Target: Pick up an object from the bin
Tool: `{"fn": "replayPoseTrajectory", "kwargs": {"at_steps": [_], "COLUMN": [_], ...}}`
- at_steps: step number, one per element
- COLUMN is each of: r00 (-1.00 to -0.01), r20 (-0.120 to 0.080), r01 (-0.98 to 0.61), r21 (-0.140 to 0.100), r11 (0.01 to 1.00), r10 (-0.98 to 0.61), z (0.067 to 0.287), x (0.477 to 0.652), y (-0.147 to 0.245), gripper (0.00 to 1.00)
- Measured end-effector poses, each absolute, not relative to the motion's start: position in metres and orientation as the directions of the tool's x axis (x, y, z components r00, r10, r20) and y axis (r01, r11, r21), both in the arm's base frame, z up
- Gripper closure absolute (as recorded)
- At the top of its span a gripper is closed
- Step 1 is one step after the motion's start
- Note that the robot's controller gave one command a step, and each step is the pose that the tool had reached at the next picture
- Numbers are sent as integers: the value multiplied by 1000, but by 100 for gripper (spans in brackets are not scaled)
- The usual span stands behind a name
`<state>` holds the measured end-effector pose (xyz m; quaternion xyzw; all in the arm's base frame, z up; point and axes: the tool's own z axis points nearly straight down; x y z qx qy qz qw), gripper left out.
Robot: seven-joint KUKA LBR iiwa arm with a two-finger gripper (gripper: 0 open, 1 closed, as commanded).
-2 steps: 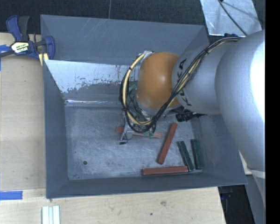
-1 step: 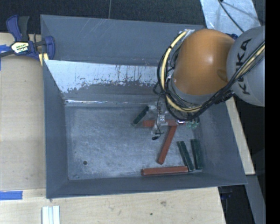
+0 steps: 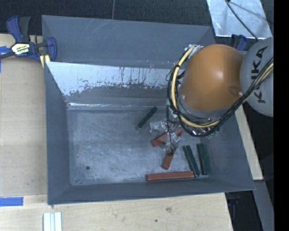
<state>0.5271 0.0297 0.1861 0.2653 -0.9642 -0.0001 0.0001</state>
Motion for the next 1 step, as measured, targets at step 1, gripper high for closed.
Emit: {"fn": "replayPoseTrajectory", "kwargs": {"at_steps": [1], "r00": [-659], "r20": [-4], "r01": [-752], "r21": [-5], "r11": [659], "r10": [-752], "z": [235], "x": [528], "y": [-2], "gripper": [100]}}
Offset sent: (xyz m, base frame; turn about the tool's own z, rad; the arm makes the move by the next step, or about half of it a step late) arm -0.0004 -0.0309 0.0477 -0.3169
